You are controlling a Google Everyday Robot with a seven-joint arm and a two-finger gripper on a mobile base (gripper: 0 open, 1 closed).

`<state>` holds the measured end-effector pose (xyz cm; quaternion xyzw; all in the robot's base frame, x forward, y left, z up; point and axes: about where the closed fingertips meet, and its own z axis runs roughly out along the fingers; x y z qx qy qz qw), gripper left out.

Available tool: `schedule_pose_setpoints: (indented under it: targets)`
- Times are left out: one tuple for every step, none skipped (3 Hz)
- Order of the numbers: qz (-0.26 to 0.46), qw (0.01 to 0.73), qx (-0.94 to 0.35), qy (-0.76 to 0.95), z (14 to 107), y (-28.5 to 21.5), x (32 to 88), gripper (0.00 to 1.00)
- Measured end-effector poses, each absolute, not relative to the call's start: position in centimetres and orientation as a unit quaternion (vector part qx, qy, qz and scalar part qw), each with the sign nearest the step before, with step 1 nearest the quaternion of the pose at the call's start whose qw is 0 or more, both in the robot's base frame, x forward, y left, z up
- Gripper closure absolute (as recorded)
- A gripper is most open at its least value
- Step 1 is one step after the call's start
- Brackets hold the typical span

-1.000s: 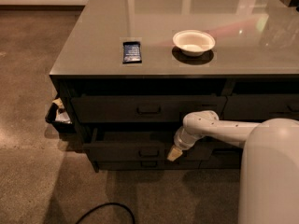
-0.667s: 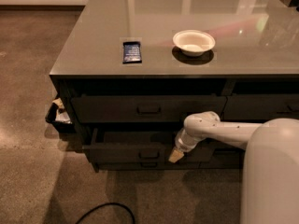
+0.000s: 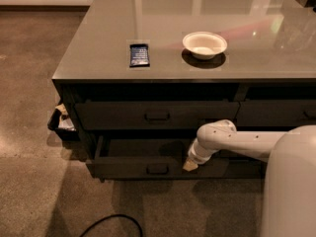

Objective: Open middle drawer

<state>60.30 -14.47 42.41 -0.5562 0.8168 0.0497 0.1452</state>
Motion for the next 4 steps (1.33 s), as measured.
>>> schedule_pose_setpoints:
  targets:
    - [0.047, 0.136, -0.554, 0.820, 42.5, -14.9, 59.1, 0.52]
    - [0.040, 0.125, -0.555, 0.822, 42.9, -15.5, 57.9, 0.45]
    - [0.030, 0.115, -0.558, 0.821, 43.7, -16.0, 56.8, 0.26]
    - [0.017, 0.097, -0.571, 0.815, 44.6, -16.1, 55.6, 0.03]
